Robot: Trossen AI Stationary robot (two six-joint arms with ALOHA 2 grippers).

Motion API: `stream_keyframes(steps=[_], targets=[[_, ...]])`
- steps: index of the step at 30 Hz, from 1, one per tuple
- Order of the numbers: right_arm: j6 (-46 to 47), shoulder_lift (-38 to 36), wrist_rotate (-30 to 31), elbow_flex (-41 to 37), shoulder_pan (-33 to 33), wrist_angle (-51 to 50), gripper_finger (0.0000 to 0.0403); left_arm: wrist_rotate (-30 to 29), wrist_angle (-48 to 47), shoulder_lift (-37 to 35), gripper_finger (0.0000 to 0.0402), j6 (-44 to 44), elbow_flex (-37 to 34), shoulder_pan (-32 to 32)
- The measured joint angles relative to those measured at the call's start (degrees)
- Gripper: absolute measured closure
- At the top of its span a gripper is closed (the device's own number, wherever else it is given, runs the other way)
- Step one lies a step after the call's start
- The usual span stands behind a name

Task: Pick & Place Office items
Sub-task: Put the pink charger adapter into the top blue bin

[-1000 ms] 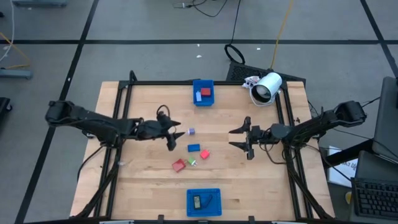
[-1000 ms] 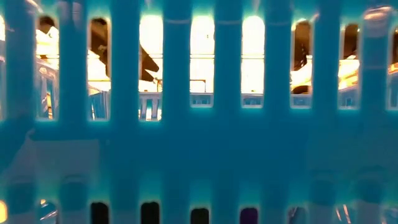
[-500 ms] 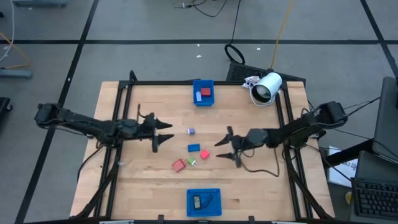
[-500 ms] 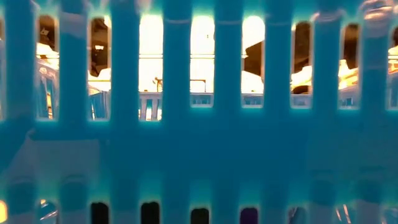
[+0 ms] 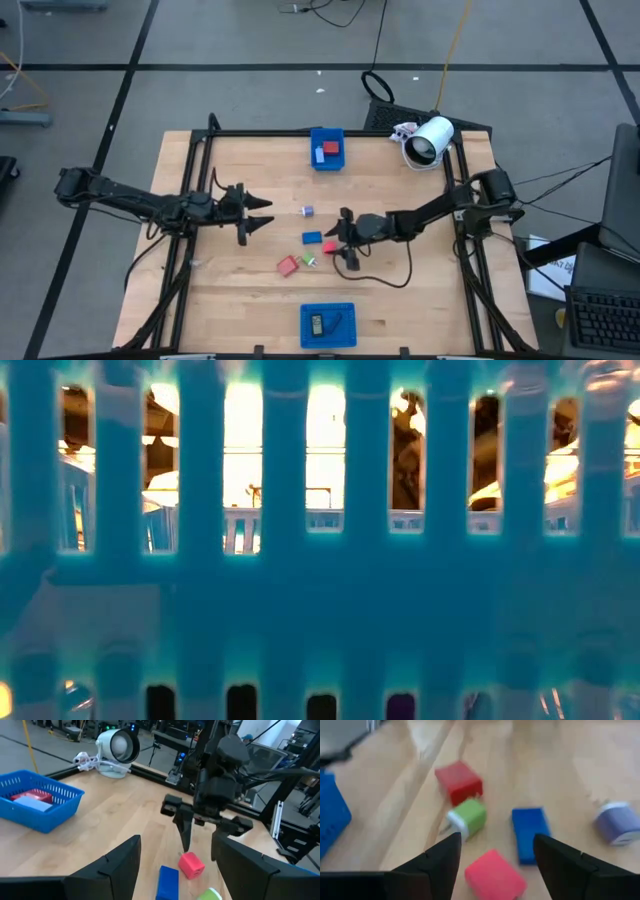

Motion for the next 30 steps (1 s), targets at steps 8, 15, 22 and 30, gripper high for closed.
stream_keyframes(steps=[8, 15, 22, 30], targets=[[-1.30, 2.40, -2.86, -0.03, -0.37, -4.04, 0.0134, -0.01, -0.05, 0.00, 0.0151, -0.20, -0.03, 0.00], [-4.37, 2.39, -4.06, -0.03, -0.36, -6.14, 0.0153, -0.02, -0.09, 0.00, 0.0151, -0.20, -0.03, 0.00], [-4.57, 2.37, -5.75, -0.03, -0.32, -6.03, 0.0177, -0.03, -0.09, 0.02, 0.0151, -1.73, -0.03, 0.00], [-6.21, 2.37, -5.72, -0.03, -0.32, -6.04, 0.0206, -0.04, -0.09, 0.04, 0.0151, -5.81, -0.03, 0.00]])
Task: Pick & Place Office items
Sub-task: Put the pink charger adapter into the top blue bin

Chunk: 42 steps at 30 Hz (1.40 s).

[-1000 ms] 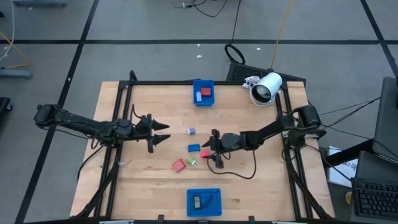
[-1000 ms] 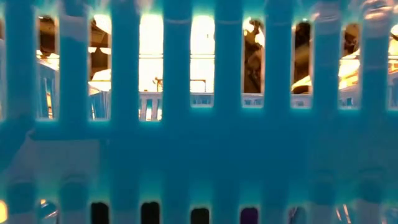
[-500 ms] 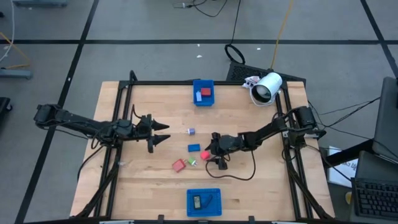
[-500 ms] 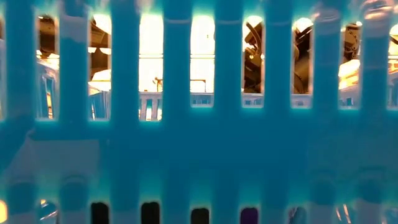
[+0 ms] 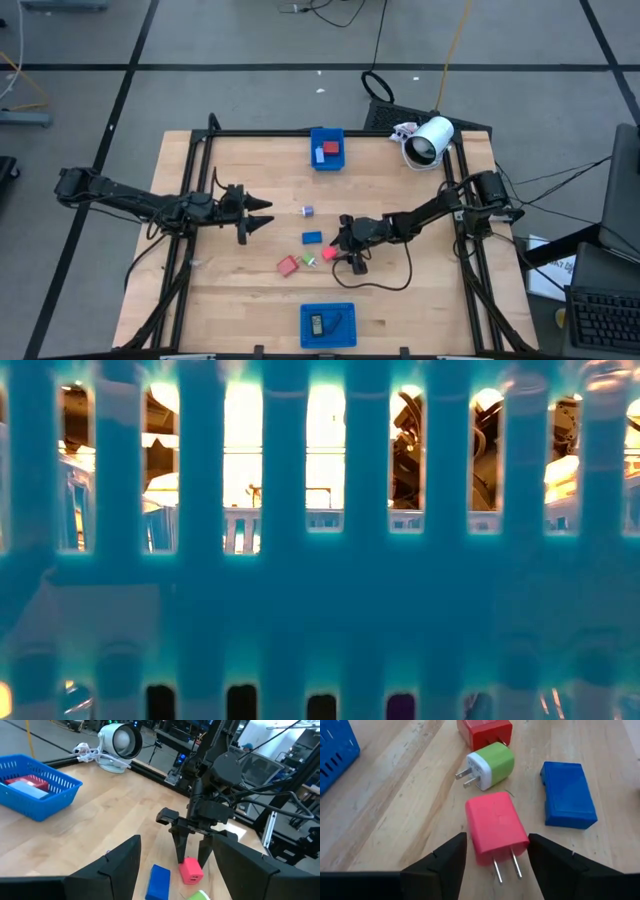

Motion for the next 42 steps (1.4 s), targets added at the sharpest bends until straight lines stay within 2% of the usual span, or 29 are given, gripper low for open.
stream_keyframes(steps=[14, 25, 42], targets=[[-2.77, 0.00, 0.06, -0.04, -0.04, 0.46, 0.0255, 0.00, 0.00, 0.00, 0.0151, -1.94, 0.00, 0.00], [-4.26, -0.17, 0.06, -0.05, -0.07, 0.45, 0.0256, 0.00, -0.01, 0.00, 0.0151, -4.74, 0.00, 0.00], [-1.50, -17.72, 0.30, -0.71, 0.39, -15.36, 0.0253, 0.09, -0.39, 0.00, 0.0151, -4.51, 0.02, 0.00]])
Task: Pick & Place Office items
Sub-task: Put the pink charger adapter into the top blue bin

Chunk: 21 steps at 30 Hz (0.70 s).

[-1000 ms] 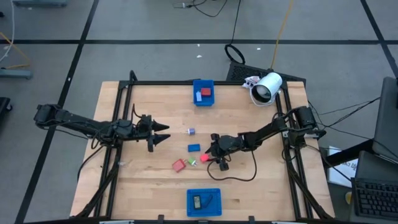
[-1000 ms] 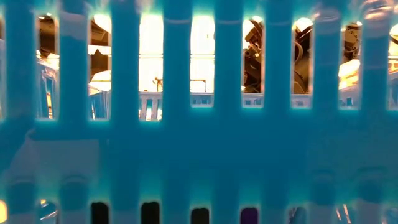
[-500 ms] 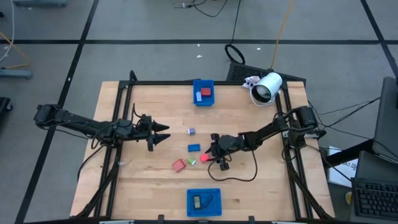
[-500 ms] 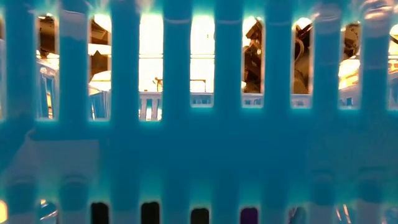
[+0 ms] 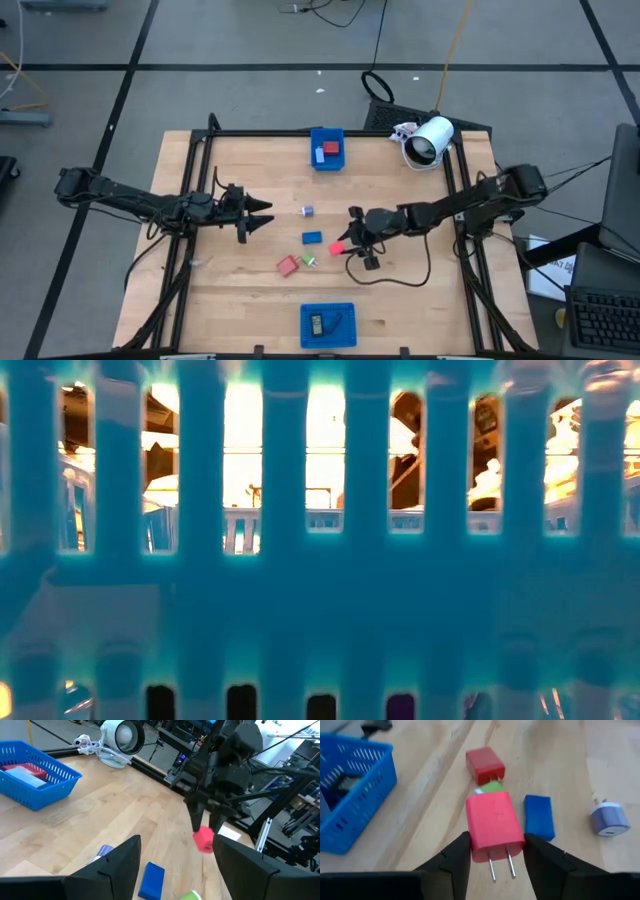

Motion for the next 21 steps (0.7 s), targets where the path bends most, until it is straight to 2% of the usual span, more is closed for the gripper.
stream_keyframes(steps=[4, 13, 18, 21], targets=[[0.35, -2.14, 0.01, -3.49, -0.04, 3.22, 0.0257, 0.02, 0.00, 0.00, 0.0151, -0.02, 0.00, 0.00], [1.75, -3.15, 0.39, -9.26, -0.62, 17.84, 0.0251, 0.15, 0.42, 2.32, 0.0151, -2.95, 0.00, 0.00], [2.14, -3.15, 7.17, -9.82, -0.92, 22.24, 0.0258, 0.01, 2.88, 7.30, 0.0151, -4.82, 0.05, -0.02], [2.45, -3.13, 11.69, -9.84, -0.92, 22.83, 0.0254, 0.14, 7.94, 10.90, 0.0151, -5.38, 0.07, -0.04]])
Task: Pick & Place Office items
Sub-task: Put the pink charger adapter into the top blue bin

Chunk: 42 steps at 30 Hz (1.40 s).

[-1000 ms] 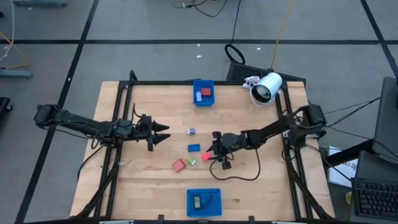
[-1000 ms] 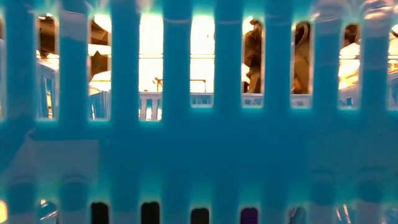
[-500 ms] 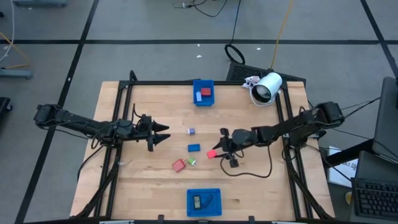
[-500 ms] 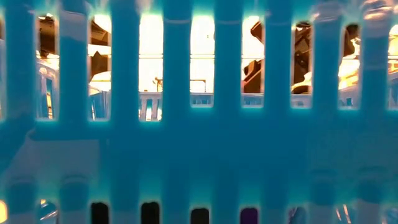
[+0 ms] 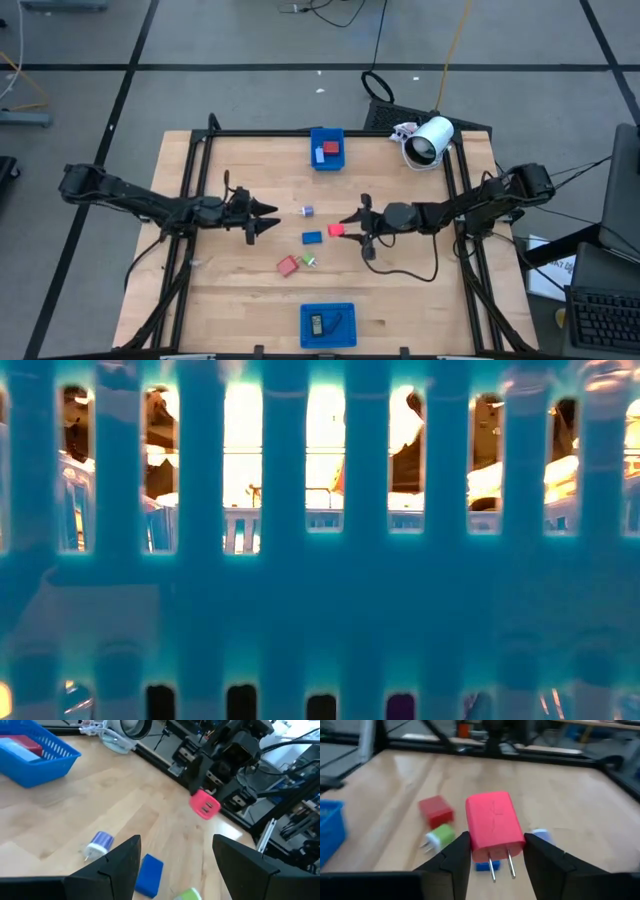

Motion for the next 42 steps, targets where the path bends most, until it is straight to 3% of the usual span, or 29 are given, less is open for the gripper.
stream_keyframes(steps=[10, 14, 25, 37, 42], targets=[[4.63, 0.02, 1.84, 0.00, 0.00, 5.80, 0.0256, -0.19, 15.82, 12.43, 0.0151, 5.86, 0.00, 0.00], [4.62, 0.05, 1.84, 0.00, 0.00, 5.75, 0.0252, 0.08, 17.88, 16.51, 0.0151, 10.54, 1.42, -0.44], [4.36, 2.41, 3.23, -0.02, 0.00, 8.26, 0.0250, -0.29, 17.10, 28.57, 0.0151, 32.55, 14.93, -5.34], [4.31, 2.33, 3.25, -0.04, 0.06, 8.94, 0.0250, -1.55, 10.11, 38.25, 0.0151, 36.25, 27.02, -4.17], [4.32, 2.29, 4.02, 0.00, 0.00, 9.31, 0.0255, -7.43, 9.16, 38.38, 0.0151, 36.94, 27.87, -3.55]])
